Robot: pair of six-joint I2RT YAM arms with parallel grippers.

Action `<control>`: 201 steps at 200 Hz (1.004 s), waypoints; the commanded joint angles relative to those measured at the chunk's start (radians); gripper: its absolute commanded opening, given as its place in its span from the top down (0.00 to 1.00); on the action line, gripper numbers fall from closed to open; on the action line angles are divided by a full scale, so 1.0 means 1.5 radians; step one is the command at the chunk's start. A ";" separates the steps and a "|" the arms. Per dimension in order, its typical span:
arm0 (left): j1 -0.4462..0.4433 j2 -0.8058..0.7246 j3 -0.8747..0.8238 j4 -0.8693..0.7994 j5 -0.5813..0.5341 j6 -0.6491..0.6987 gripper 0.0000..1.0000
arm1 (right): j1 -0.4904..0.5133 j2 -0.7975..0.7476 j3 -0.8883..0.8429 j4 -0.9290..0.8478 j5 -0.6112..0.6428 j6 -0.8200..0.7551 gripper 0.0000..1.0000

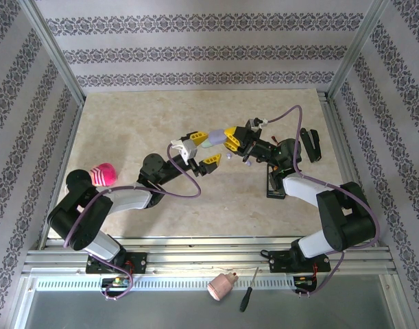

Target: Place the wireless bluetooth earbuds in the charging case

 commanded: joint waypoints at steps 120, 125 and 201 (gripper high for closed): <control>-0.009 0.031 0.049 0.077 0.022 -0.043 0.34 | 0.028 -0.016 0.017 0.065 0.004 0.000 0.82; -0.009 0.033 0.048 0.079 0.021 -0.044 0.34 | 0.028 -0.017 0.017 0.065 0.005 0.000 0.82; -0.009 0.042 0.053 0.095 0.027 -0.052 0.43 | 0.029 -0.019 0.016 0.064 0.003 -0.001 0.82</control>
